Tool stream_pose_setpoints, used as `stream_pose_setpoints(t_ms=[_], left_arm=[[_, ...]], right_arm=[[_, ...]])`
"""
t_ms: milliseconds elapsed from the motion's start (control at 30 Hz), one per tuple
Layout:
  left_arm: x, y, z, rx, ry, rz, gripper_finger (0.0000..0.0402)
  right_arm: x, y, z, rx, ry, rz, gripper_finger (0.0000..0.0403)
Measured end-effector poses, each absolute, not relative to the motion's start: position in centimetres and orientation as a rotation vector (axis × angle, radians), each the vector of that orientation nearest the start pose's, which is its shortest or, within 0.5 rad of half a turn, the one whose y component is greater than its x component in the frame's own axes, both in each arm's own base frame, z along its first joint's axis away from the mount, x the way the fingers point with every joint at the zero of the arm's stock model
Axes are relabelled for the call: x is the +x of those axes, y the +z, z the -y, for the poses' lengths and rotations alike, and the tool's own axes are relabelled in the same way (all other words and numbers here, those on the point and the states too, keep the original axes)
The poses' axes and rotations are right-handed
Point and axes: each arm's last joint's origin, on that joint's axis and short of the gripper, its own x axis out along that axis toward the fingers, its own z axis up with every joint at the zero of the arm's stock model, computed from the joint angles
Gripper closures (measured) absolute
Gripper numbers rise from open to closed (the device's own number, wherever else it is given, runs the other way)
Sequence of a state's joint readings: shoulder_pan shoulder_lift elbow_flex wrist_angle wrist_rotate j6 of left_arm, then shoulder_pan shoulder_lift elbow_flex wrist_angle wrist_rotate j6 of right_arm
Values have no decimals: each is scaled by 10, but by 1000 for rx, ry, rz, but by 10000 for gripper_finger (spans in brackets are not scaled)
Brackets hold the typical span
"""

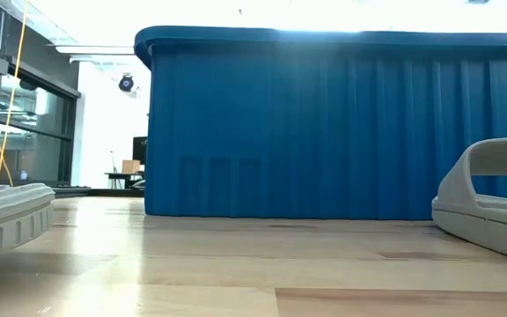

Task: Pick and place slides into bin
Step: Put the black slides on top of the black slides into the blue bin

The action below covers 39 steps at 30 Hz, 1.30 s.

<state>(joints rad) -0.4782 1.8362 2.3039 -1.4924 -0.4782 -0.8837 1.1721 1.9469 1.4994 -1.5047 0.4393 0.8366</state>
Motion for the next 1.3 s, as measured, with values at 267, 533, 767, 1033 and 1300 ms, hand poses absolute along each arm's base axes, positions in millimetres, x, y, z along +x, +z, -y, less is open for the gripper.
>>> stream_pose_setpoints(t_ms=[267, 533, 767, 1033, 1300], left_arm=[[298, 442, 140, -349, 388, -821, 394], [297, 441, 139, -342, 396, -834, 394], [296, 440, 139, -351, 394, -858, 394], [295, 440, 141, -379, 349, -899, 394], [295, 439, 142, -414, 323, -926, 394]], right_arm=[[147, 256, -314, -636, -63, -1252, 400], [153, 301, -326, -474, 7, -1150, 402], [157, 326, -328, -400, 28, -1073, 402], [167, 355, -323, -314, 3, -954, 402], [185, 397, -308, -244, -51, -762, 403]])
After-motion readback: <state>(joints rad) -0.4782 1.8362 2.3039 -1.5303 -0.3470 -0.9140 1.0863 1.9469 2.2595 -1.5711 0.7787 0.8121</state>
